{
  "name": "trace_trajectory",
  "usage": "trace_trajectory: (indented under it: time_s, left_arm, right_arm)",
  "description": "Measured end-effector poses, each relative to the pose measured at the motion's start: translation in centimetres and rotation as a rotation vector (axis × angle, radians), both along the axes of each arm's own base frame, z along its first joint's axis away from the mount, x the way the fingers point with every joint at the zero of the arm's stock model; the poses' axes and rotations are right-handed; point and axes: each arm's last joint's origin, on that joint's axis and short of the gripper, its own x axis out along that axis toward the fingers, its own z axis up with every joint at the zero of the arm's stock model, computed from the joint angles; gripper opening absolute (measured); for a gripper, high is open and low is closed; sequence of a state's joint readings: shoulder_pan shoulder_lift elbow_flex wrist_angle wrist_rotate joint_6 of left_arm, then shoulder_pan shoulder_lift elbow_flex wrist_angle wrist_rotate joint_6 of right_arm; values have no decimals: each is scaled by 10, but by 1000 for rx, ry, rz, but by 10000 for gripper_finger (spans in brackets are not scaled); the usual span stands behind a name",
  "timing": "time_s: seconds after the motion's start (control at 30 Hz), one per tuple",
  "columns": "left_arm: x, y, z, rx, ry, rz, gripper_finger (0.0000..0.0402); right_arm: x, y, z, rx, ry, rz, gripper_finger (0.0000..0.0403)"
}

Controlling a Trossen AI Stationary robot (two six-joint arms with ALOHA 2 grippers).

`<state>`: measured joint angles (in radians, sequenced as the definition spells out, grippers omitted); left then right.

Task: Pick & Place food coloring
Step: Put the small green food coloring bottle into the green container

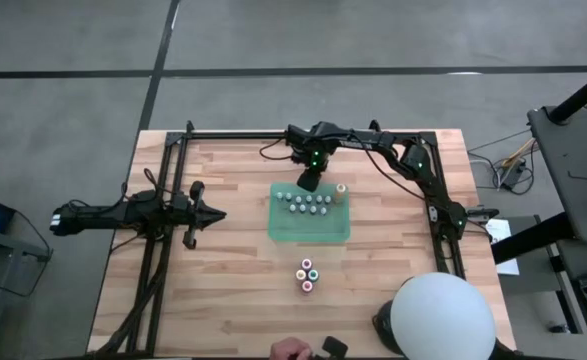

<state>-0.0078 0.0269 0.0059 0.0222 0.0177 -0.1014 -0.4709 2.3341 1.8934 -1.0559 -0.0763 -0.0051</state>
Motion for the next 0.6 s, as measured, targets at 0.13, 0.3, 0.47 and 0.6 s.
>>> trace_trajectory:
  time_s: [0.13, 0.3, 0.47, 0.6]
  left_arm:
    - [0, 0, 0, 0, 0, 0, 0]
    - [0, 0, 0, 0, 0, 0, 0]
    - [0, 0, 0, 0, 0, 0, 0]
    - [0, 0, 0, 0, 0, 0, 0]
  right_arm:
    - [1, -2, 4, -1, -9, 3, 64]
    - [1, -8, 15, -16, -28, 16, 54]
    - [-1, -13, 34, -24, -42, 27, 56]
    - [-2, -15, 57, -30, -71, 64, 56]
